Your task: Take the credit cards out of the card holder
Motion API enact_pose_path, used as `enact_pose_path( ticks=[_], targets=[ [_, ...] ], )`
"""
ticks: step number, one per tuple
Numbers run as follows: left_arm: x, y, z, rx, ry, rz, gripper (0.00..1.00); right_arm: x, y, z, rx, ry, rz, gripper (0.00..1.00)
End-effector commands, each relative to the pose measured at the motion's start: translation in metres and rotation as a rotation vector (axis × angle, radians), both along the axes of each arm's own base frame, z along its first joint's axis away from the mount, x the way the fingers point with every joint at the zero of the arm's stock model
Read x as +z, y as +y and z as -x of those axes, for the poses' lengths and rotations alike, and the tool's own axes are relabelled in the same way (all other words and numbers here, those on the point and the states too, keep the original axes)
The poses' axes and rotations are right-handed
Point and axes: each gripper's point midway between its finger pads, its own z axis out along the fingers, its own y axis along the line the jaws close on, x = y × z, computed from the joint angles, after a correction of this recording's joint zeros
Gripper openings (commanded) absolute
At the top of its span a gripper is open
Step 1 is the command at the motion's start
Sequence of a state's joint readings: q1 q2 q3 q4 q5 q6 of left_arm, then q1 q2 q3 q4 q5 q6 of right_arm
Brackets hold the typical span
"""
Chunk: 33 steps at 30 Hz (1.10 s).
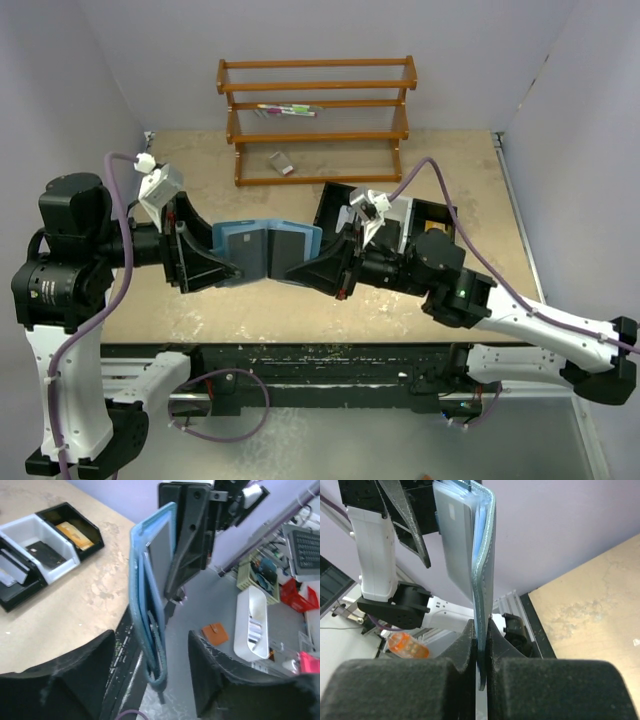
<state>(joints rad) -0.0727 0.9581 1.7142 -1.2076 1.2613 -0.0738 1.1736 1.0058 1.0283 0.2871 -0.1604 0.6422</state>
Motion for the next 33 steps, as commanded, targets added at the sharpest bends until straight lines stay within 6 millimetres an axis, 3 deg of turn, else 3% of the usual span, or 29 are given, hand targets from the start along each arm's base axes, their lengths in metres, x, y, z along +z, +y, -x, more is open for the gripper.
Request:
enact_pose_path(
  ticks=[1, 4, 7, 11, 13, 19, 26, 33],
  targets=[
    [-0.013, 0.014, -0.023, 0.155, -0.115, -0.112, 0.73, 0.031, -0.021, 0.018, 0.053, -0.046, 0.036, 0.0],
    [-0.026, 0.028, -0.035, 0.236, -0.236, -0.224, 0.86, 0.006, -0.019, 0.027, 0.127, -0.047, 0.233, 0.0],
    [-0.031, 0.03, -0.026, 0.194, -0.31, -0.255, 0.95, -0.026, -0.014, 0.026, 0.17, -0.047, 0.438, 0.0],
    [-0.027, 0.028, -0.009, 0.129, -0.435, -0.263, 0.95, -0.07, -0.012, 0.028, 0.245, -0.023, 0.66, 0.0],
    [-0.028, 0.029, -0.004, 0.117, -0.473, -0.269, 0.91, -0.08, -0.011, 0.028, 0.275, -0.027, 0.713, 0.0],
    [-0.04, 0.023, -0.001, 0.051, -0.469, -0.247, 0.85, -0.072, 0.008, 0.031, 0.322, -0.068, 0.742, 0.0],
    [-0.076, 0.021, -0.013, -0.021, -0.363, -0.27, 0.92, -0.055, 0.033, 0.039, 0.394, -0.127, 0.679, 0.0],
    [-0.075, 0.011, -0.006, -0.125, -0.271, -0.185, 0.88, -0.054, 0.044, 0.04, 0.449, -0.159, 0.68, 0.0]
  ],
)
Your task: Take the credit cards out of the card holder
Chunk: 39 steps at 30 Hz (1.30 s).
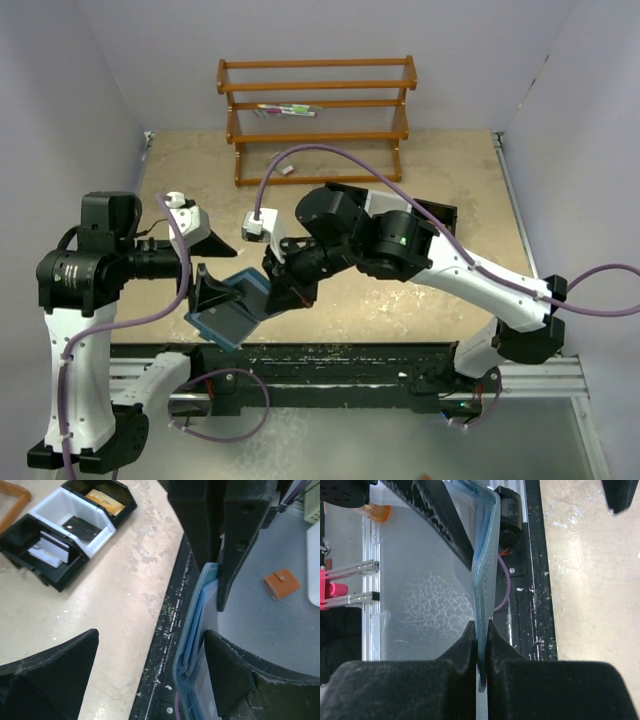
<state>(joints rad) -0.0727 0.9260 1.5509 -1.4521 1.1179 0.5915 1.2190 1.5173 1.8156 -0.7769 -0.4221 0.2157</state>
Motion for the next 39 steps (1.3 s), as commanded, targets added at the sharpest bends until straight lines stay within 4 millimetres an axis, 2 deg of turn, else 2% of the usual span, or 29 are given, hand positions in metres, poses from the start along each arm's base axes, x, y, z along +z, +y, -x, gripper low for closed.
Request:
enact_pose_path(
  ticks=[1, 3, 7, 12, 13, 14, 17, 19, 22, 24, 25, 26, 29, 31, 34, 39],
  targets=[
    [0.007, -0.009, 0.012, -0.11, 0.021, 0.069, 0.86, 0.017, 0.012, 0.006, 0.09, -0.029, -0.055, 0.0],
    [0.006, -0.01, 0.01, -0.118, 0.037, 0.077, 0.78, 0.014, 0.016, 0.005, 0.099, -0.026, -0.039, 0.0],
    [0.005, -0.012, 0.006, -0.129, 0.059, 0.09, 0.49, 0.02, 0.02, 0.006, 0.124, -0.036, -0.054, 0.0],
    [0.005, -0.013, 0.001, -0.124, 0.092, 0.103, 0.23, 0.033, 0.021, -0.011, 0.058, -0.099, -0.096, 0.01],
    [0.005, -0.013, -0.001, -0.114, 0.099, 0.103, 0.17, 0.039, 0.021, -0.016, 0.038, -0.109, -0.122, 0.04],
    [0.006, -0.013, -0.004, -0.1, 0.111, 0.103, 0.11, 0.045, 0.02, -0.025, 0.002, -0.115, -0.147, 0.11],
    [0.017, -0.015, -0.016, -0.052, 0.122, 0.127, 0.02, 0.063, 0.01, -0.056, -0.168, -0.106, -0.255, 0.44],
    [0.032, -0.017, -0.023, -0.022, 0.109, 0.16, 0.0, 0.078, -0.001, -0.072, -0.26, -0.079, -0.381, 0.55],
    [0.06, -0.02, -0.029, 0.026, 0.077, 0.233, 0.0, 0.102, -0.022, -0.075, -0.344, -0.075, -0.614, 0.73],
    [0.081, -0.021, -0.03, 0.059, 0.046, 0.288, 0.0, 0.124, -0.04, -0.071, -0.381, -0.076, -0.779, 0.75],
    [0.09, -0.022, -0.031, 0.068, 0.037, 0.315, 0.0, 0.117, -0.045, -0.072, -0.408, -0.06, -0.8, 0.75],
    [0.098, -0.022, -0.03, 0.072, 0.037, 0.339, 0.0, 0.124, -0.051, -0.073, -0.426, -0.059, -0.875, 0.75],
    [0.115, -0.025, -0.028, 0.054, 0.068, 0.386, 0.0, 0.124, -0.063, -0.078, -0.484, -0.037, -1.035, 0.77],
    [0.119, -0.026, -0.028, 0.051, 0.093, 0.399, 0.0, 0.126, -0.064, -0.074, -0.457, -0.008, -1.114, 0.79],
    [0.121, -0.027, -0.025, 0.048, 0.109, 0.411, 0.0, 0.124, -0.055, -0.072, -0.425, 0.022, -1.146, 0.8],
    [0.127, -0.026, -0.017, 0.05, 0.097, 0.429, 0.0, 0.133, -0.037, -0.063, -0.372, 0.01, -1.165, 0.77]
  ],
)
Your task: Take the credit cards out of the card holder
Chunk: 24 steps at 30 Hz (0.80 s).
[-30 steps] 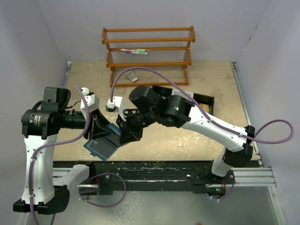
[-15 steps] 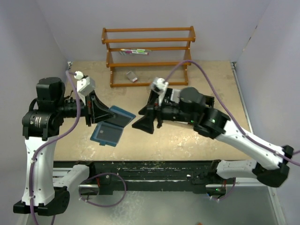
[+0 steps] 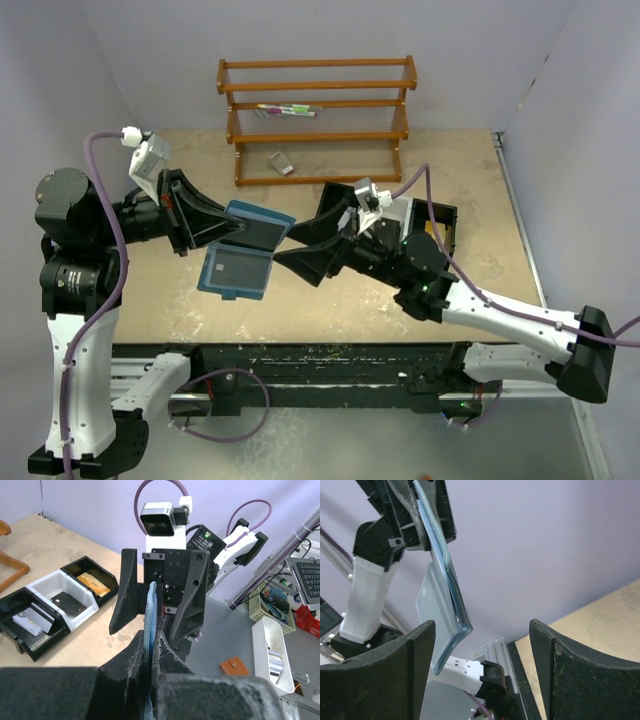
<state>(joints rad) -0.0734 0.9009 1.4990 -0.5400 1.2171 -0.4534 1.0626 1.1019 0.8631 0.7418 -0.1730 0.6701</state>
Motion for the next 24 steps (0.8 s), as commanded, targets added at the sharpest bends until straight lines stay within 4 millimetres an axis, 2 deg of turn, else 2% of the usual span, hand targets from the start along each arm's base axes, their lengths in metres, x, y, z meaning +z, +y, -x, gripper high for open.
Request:
enact_pose_path(
  ticks=[1, 4, 7, 10, 12, 13, 14, 16, 19, 21, 24],
  targets=[
    [0.016, -0.001, 0.011, -0.016, -0.017, 0.042, 0.0, 0.067, -0.009, 0.019, 0.036, -0.097, -0.219, 0.75],
    [0.011, -0.002, 0.012, -0.03, 0.014, 0.047, 0.0, 0.067, 0.001, 0.02, 0.058, -0.093, -0.214, 0.68],
    [0.004, -0.002, 0.014, -0.04, 0.031, 0.045, 0.0, 0.067, 0.007, 0.022, 0.086, -0.093, -0.215, 0.53],
    [0.001, -0.002, 0.017, -0.044, 0.032, 0.038, 0.0, 0.066, 0.012, 0.022, 0.099, -0.086, -0.195, 0.26],
    [-0.003, -0.002, 0.018, -0.048, 0.039, 0.033, 0.0, 0.059, 0.015, 0.024, 0.117, -0.075, -0.152, 0.01],
    [-0.005, -0.002, 0.018, -0.054, 0.04, 0.027, 0.03, 0.053, 0.017, 0.028, 0.144, -0.07, -0.118, 0.0],
    [-0.009, -0.002, 0.02, -0.066, 0.038, 0.016, 0.12, 0.052, 0.015, 0.032, 0.159, -0.069, -0.105, 0.0],
    [-0.021, -0.001, 0.021, -0.097, -0.013, -0.027, 0.45, 0.055, 0.011, 0.035, 0.157, -0.07, -0.036, 0.0],
    [-0.05, 0.004, 0.022, -0.114, -0.046, -0.139, 0.73, 0.028, 0.013, 0.038, 0.176, -0.088, 0.202, 0.0],
    [-0.063, 0.009, 0.022, -0.118, -0.086, -0.213, 0.75, 0.0, 0.014, 0.045, 0.234, -0.068, 0.376, 0.0],
    [-0.081, 0.013, 0.025, -0.168, -0.126, -0.283, 0.73, -0.035, 0.012, 0.055, 0.321, -0.024, 0.564, 0.0]
  ],
)
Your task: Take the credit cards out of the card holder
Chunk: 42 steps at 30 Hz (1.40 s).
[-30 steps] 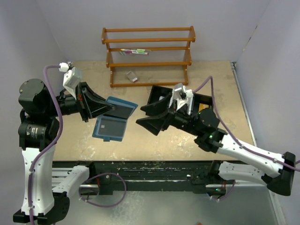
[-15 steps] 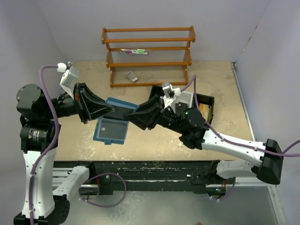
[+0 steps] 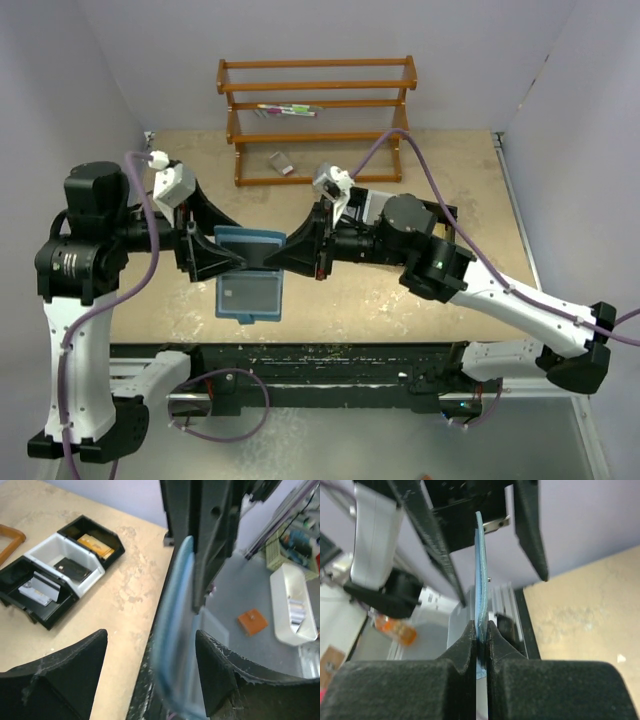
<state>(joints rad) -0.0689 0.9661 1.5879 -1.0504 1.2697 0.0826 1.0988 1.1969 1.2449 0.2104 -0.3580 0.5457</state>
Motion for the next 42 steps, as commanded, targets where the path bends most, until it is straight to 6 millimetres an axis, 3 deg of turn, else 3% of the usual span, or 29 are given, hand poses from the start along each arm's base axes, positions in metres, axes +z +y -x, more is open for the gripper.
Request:
enact_pose_path(
  ticks=[1, 7, 11, 22, 23, 26, 29, 30, 32, 35, 38, 40, 42],
  targets=[
    [-0.04, 0.008, 0.016, -0.105, -0.08, -0.138, 0.72, -0.063, -0.012, 0.022, 0.139, 0.012, 0.356, 0.0],
    [-0.064, 0.009, 0.014, -0.122, -0.055, -0.158, 0.6, -0.079, -0.006, 0.019, 0.209, -0.016, 0.525, 0.0],
    [-0.07, 0.006, 0.013, -0.148, -0.023, -0.127, 0.55, -0.072, 0.002, 0.019, 0.255, -0.051, 0.534, 0.0],
    [-0.092, 0.009, 0.0, -0.15, -0.017, -0.176, 0.66, -0.068, 0.014, 0.008, 0.284, -0.14, 0.563, 0.0],
    [-0.091, 0.009, 0.001, -0.155, -0.021, -0.169, 0.63, -0.067, 0.014, 0.007, 0.289, -0.145, 0.56, 0.0],
    [-0.088, 0.007, 0.0, -0.162, -0.006, -0.149, 0.25, -0.064, 0.016, 0.002, 0.291, -0.159, 0.558, 0.0],
    [-0.085, 0.005, -0.001, -0.168, 0.01, -0.128, 0.02, -0.063, 0.02, -0.01, 0.262, -0.167, 0.568, 0.0],
    [-0.083, 0.004, -0.002, -0.166, 0.017, -0.12, 0.0, -0.062, 0.02, -0.018, 0.228, -0.173, 0.568, 0.03],
    [-0.079, 0.003, -0.008, -0.146, 0.041, -0.109, 0.0, -0.057, 0.019, -0.041, 0.104, -0.161, 0.549, 0.18],
    [-0.065, 0.0, -0.015, -0.115, 0.058, -0.076, 0.0, -0.04, 0.008, -0.063, -0.024, -0.11, 0.404, 0.36],
    [-0.042, -0.002, -0.024, -0.047, 0.047, -0.035, 0.0, -0.03, -0.006, -0.065, -0.11, -0.048, 0.221, 0.55],
    [-0.019, -0.001, -0.031, 0.046, 0.0, 0.004, 0.0, -0.006, -0.016, -0.064, -0.172, -0.013, 0.029, 0.65],
    [-0.004, -0.001, -0.031, 0.092, -0.036, 0.032, 0.0, 0.005, -0.029, -0.061, -0.207, 0.034, -0.09, 0.67]
  ],
)
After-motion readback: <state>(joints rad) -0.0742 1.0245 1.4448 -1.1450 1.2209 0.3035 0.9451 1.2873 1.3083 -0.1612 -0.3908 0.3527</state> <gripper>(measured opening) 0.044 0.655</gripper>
